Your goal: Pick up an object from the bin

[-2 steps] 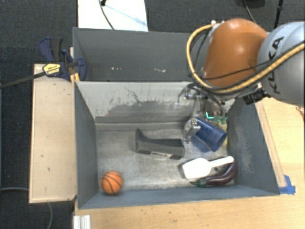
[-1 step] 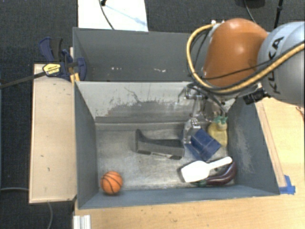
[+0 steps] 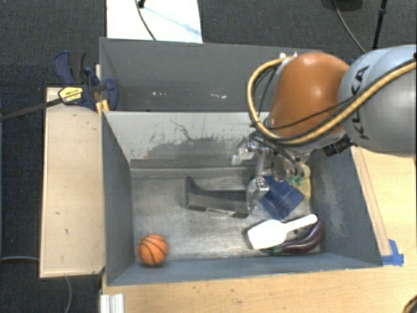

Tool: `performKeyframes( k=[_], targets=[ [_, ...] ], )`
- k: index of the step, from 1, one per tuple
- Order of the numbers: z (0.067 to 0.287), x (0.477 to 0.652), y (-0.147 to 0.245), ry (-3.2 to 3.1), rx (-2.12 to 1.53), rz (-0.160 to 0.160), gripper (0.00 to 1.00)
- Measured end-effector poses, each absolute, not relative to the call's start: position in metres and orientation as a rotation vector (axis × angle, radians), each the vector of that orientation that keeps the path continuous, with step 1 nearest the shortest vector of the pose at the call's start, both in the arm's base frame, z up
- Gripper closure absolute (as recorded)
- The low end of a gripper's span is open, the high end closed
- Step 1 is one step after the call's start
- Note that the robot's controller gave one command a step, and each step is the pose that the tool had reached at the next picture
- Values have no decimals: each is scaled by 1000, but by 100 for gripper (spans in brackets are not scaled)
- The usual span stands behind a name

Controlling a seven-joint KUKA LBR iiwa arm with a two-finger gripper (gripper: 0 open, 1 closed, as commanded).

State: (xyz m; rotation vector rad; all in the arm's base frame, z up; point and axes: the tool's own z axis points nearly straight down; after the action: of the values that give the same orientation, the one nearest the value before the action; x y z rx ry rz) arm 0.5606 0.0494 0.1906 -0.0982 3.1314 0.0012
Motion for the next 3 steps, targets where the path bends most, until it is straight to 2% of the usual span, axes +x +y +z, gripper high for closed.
performKeyframes(
  k=[2, 3],
  targets=[
    [157, 550, 52, 3143, -120, 0, 0],
    [85, 566, 52, 3158, -199, 1, 100]
  ],
)
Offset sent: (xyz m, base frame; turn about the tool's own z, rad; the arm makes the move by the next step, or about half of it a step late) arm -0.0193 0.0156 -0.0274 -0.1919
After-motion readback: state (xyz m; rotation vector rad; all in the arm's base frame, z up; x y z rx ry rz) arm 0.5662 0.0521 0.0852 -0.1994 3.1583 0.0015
